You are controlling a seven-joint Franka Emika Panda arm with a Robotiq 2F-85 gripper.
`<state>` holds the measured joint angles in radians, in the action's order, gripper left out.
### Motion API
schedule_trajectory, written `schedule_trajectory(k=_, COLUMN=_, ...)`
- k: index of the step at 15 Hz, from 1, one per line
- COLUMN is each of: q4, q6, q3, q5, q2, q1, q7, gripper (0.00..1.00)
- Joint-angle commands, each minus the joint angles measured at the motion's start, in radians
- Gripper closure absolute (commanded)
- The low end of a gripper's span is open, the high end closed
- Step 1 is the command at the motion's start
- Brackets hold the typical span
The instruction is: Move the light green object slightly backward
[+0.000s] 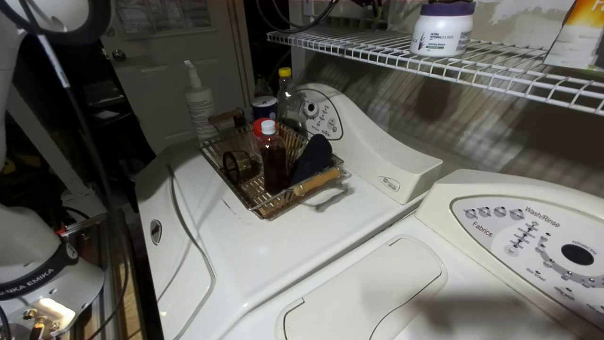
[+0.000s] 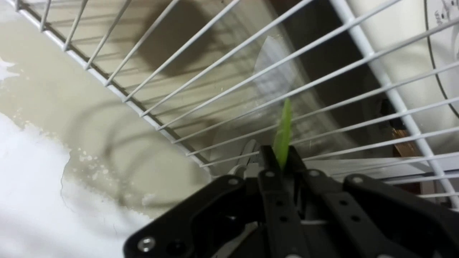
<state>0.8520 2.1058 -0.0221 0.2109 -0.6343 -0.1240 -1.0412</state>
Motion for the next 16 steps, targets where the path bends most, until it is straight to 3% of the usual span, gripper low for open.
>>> schedule_trajectory(k=1, q4=-0.002, q6=-0.080, q3=-0.032, q5=0.094, q2=0.016, q1=-0.043, q7=0.060, gripper=0.98)
schedule_trajectory(k=9, q4=-0.012, q6=-0.200, q3=-0.075, q5=0.255, q2=0.009, q1=-0.102, q7=0.138, gripper=0.98)
schedule_trajectory(k=16, q4=-0.039, q6=-0.330, q3=-0.058, q5=0.220, q2=-0.008, q1=-0.084, q7=0.184, gripper=0.98)
